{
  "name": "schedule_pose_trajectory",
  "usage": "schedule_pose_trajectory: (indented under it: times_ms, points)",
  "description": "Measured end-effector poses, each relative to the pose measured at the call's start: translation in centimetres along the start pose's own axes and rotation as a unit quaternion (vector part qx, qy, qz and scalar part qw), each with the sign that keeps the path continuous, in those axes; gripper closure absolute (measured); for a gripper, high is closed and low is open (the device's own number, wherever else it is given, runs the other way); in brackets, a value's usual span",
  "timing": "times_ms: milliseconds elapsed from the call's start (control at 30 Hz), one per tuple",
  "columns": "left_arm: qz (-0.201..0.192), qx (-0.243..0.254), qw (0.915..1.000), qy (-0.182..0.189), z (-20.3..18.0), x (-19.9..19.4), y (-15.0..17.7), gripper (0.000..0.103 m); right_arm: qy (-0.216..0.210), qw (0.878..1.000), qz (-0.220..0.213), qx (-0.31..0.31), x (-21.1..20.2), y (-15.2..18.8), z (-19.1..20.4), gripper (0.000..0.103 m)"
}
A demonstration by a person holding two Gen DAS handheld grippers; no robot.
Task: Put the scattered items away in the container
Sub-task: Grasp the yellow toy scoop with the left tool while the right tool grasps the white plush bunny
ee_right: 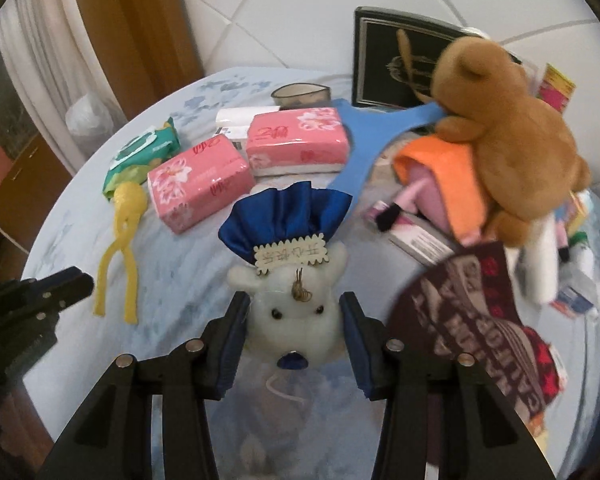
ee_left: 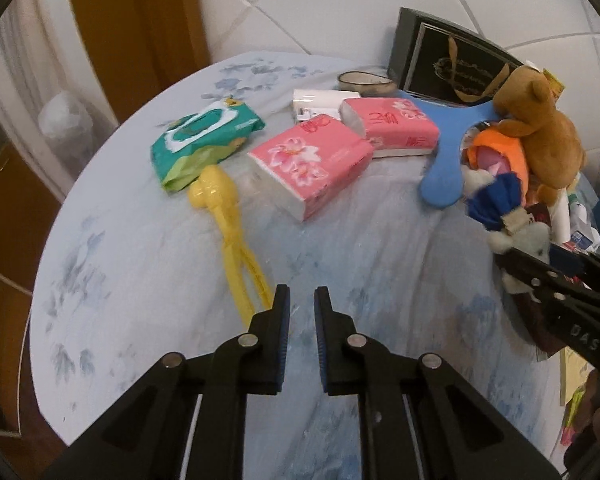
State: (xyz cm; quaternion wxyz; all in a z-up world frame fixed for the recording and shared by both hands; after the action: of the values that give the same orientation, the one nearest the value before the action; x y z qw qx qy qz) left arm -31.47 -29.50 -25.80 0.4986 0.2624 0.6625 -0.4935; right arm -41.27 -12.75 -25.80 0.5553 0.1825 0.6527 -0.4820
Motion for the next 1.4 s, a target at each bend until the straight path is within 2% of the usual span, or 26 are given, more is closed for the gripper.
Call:
schedule_pose_trajectory:
  times_ms: [233, 267, 333, 367, 400, 433, 667, 967, 1000, 1033, 1067, 1100, 1267, 1400]
  points:
    - [0.032, -0.043, 0.9985, -0.009, 2.3, 1.6, 0.5, 0.09, -0.018, 1.0, 0.005, -0.004, -0.3, 1.5, 0.3, 0.058]
    - [0.035, -0.048, 0.9982, -0.007, 2.7, 1.9, 0.3, 0.087, -0.021, 1.0, 0.006, -0.005, -0.1, 1.4, 0.5, 0.058]
    - [0.04, -0.058, 0.9975, -0.008, 3.7, 2.7, -0.2, 0.07, -0.025, 1.0, 0.007, -0.008, 0.5, 0.9, 1.2, 0.058]
    - [0.04, -0.063, 0.9972, -0.01, 4.3, 3.1, -0.6, 0.055, -0.027, 1.0, 0.007, -0.009, 0.8, 0.5, 1.6, 0.058]
    - [0.038, -0.066, 0.997, -0.014, 4.9, 3.5, -1.1, 0.045, -0.028, 1.0, 0.008, -0.009, 1.2, 0.1, 1.9, 0.058]
    - [0.036, -0.068, 0.9968, -0.019, 5.3, 3.9, -1.6, 0.044, -0.029, 1.0, 0.009, -0.009, 1.6, -0.2, 2.2, 0.058]
    - [0.044, -0.076, 0.9956, -0.033, 7.4, 8.2, -5.3, 0.044, -0.029, 0.999, 0.025, -0.008, 5.8, -3.2, 3.3, 0.058]
    - [0.052, -0.067, 0.9957, -0.037, 7.8, 13.8, -9.1, 0.044, -0.03, 0.998, 0.047, 0.002, 11.4, -5.6, 4.1, 0.058]
    - [0.055, -0.064, 0.9958, -0.036, 7.6, 14.4, -9.3, 0.046, -0.03, 0.998, 0.05, 0.004, 12.0, -5.7, 4.2, 0.058]
    - [0.058, -0.061, 0.9958, -0.035, 7.5, 14.9, -9.3, 0.053, -0.03, 0.998, 0.054, 0.006, 12.5, -5.7, 4.2, 0.058]
    - [0.061, -0.059, 0.9959, -0.031, 7.4, 15.3, -9.3, 0.067, -0.03, 0.998, 0.056, 0.008, 13.0, -5.6, 4.2, 0.057]
    - [0.058, -0.059, 0.9963, -0.025, 7.2, 15.4, -9.4, 0.073, -0.031, 0.998, 0.056, 0.009, 13.2, -5.7, 4.2, 0.057]
    - [0.054, -0.048, 0.9973, -0.014, 6.4, 14.5, -9.1, 0.074, -0.024, 0.998, 0.051, 0.009, 12.9, -6.0, 4.2, 0.058]
    - [0.034, -0.035, 0.9988, -0.003, 5.1, 11.5, -8.6, 0.074, -0.018, 0.999, 0.031, 0.012, 10.7, -6.2, 3.9, 0.058]
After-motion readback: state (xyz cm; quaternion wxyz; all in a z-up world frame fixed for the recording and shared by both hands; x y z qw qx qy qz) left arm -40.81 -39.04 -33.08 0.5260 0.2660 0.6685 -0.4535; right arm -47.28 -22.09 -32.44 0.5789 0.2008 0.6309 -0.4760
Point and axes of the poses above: each gripper's, at about its wrist camera, not at the fingertips, and x roughly the way its jaws point, z to its left, y to its underside, the point moved 8 cm from there along x, roughly the way its jaws point, and after that the axes turned 6 degrees about z, right-handed, at the moved point
